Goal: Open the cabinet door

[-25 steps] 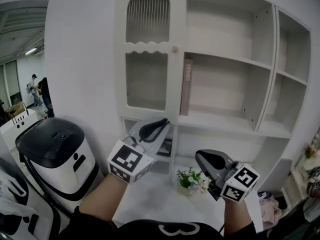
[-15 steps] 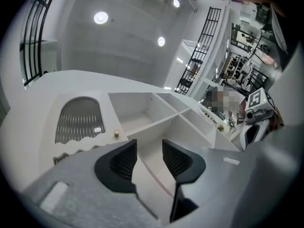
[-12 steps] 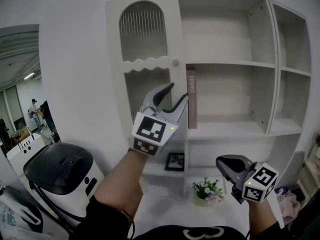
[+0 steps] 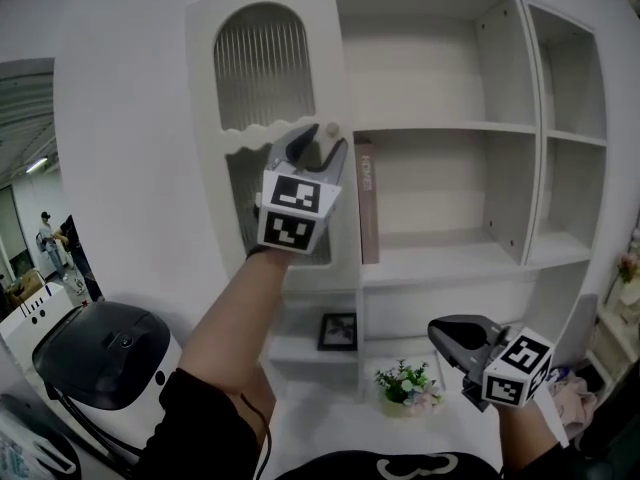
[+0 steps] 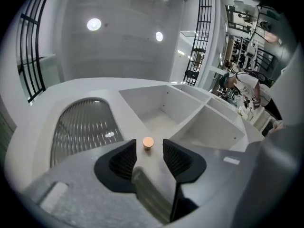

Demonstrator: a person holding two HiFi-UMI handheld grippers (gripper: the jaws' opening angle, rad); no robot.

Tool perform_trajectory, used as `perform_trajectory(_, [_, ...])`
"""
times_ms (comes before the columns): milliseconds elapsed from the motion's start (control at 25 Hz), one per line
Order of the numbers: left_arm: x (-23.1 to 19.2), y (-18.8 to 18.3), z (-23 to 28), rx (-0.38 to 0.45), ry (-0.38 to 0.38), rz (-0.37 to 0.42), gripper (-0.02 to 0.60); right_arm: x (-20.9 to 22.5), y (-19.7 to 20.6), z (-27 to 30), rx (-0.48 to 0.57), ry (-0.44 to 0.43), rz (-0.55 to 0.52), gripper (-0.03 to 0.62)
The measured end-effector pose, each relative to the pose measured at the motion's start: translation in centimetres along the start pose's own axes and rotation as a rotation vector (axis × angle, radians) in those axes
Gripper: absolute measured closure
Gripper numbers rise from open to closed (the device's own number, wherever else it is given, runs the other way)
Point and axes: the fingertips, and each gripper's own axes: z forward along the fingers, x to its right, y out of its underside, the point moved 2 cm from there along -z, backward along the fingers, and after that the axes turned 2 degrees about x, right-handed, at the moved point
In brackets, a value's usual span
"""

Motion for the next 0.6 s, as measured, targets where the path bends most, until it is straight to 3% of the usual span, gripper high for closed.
perform_trajectory(120, [0.0,0.1,0.9,-0.006,0.032,-0.006,0.431,-0.3,0.1,-0.3,-0.019,0.009,-0.022,0.591])
perform_trajectory(600, [-0.3,0.1,3.0,-0.049,0.011,0.087,0.488,-0.2,0.5,-0.5,-0.026,0.036,-0.022,0.591])
